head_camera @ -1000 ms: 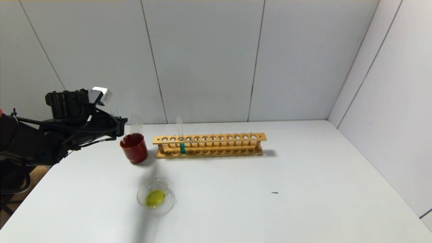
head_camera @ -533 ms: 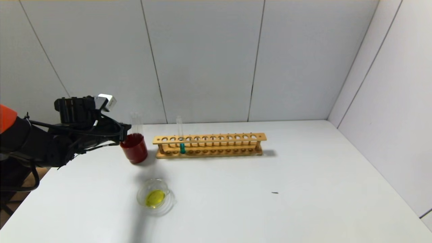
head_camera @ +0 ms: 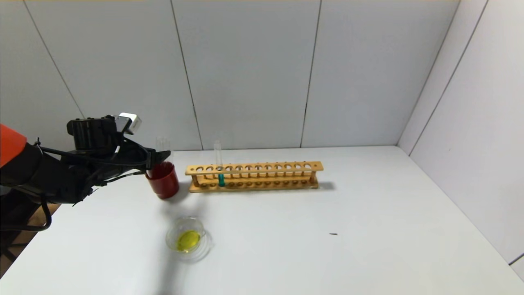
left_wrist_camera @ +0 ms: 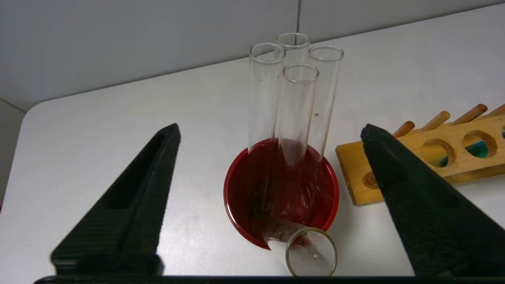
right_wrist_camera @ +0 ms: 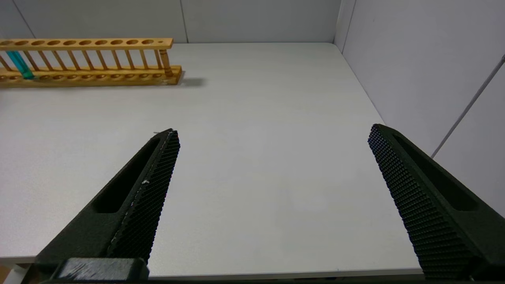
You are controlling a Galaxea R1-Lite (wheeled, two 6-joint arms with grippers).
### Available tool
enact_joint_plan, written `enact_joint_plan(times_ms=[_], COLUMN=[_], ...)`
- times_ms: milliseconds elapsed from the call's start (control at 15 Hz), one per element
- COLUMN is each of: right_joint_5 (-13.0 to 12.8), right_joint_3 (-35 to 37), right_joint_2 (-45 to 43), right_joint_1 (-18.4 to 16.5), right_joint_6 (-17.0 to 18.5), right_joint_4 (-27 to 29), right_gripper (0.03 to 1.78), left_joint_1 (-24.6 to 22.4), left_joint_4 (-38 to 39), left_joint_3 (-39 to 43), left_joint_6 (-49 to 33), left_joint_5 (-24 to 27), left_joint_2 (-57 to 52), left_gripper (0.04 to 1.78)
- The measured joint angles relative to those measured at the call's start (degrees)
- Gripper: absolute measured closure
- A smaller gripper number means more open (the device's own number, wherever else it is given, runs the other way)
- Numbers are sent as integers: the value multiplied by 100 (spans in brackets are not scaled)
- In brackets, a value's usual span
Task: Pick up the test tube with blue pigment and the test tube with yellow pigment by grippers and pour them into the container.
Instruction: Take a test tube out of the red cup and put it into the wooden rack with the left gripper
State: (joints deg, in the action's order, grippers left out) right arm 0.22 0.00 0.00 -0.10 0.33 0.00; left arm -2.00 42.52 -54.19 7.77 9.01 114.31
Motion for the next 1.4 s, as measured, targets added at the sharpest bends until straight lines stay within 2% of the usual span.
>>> enact_joint_plan(times_ms=[133, 400, 600, 1000, 1400], right_joint_5=[2, 2, 2, 2, 2], right_joint_3=[0, 0, 0, 0, 0], right_joint_2=[0, 0, 0, 0, 0], right_joint_1=[0, 0, 0, 0, 0], right_joint_6=[2, 0, 2, 0, 0], right_joint_4=[0, 0, 0, 0, 0], right_gripper=[6, 6, 6, 6, 6], left_joint_1=[2, 178, 627, 1751, 2178], left_joint_4=[-55, -429, -831, -864, -560], left_joint_3=[-38, -143, -258, 173, 380], left_joint_6=[4, 0, -6, -88, -269], left_joint_5=[0, 0, -6, -35, -46], left_joint_2=[-94, -574, -1070, -1552, -1125], left_gripper=[8, 7, 7, 7, 7])
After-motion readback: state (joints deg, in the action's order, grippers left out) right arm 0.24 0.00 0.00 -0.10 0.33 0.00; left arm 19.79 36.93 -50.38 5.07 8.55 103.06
